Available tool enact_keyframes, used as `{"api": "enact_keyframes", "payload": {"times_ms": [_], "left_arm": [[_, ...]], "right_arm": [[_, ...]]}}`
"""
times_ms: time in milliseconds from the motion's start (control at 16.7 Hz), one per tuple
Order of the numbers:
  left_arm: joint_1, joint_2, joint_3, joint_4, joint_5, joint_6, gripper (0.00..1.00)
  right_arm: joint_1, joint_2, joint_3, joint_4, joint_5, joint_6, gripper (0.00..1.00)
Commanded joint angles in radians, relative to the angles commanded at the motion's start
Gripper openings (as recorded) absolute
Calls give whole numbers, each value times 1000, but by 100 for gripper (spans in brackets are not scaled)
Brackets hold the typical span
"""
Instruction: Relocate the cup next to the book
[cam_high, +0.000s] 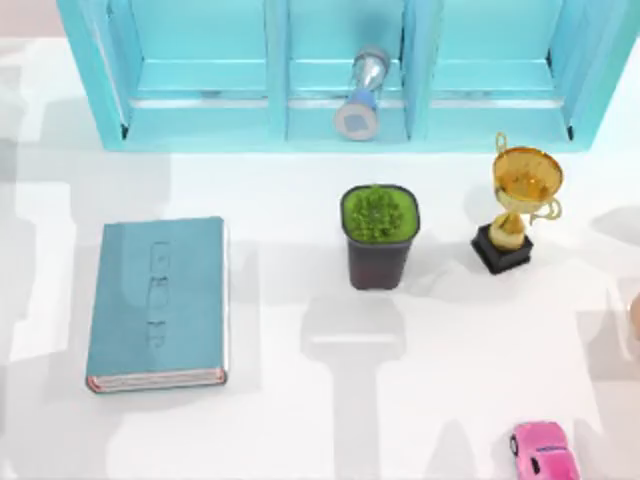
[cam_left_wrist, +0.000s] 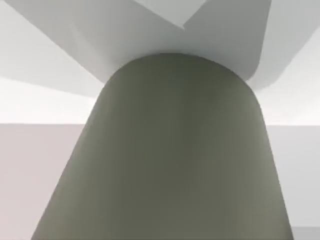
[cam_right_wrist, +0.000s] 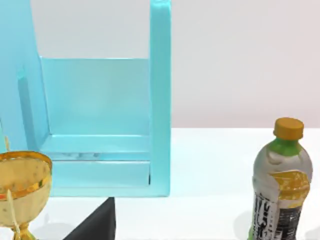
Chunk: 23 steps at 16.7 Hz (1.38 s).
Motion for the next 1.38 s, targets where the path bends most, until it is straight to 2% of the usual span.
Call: {"api": "enact_keyframes", "payload": {"times_ms": [240, 300, 900, 1380], "left_arm": [[0, 0, 0, 0, 0, 0, 2], [0, 0, 0, 0, 0, 0, 0], [-8, -19, -17, 6, 0, 2, 0], [-7, -253, -353, 99, -1, 0, 0]], "right_arm": [[0, 0, 0, 0, 0, 0, 100], [0, 0, 0, 0, 0, 0, 100], [0, 0, 0, 0, 0, 0, 100], [0, 0, 0, 0, 0, 0, 100]]}}
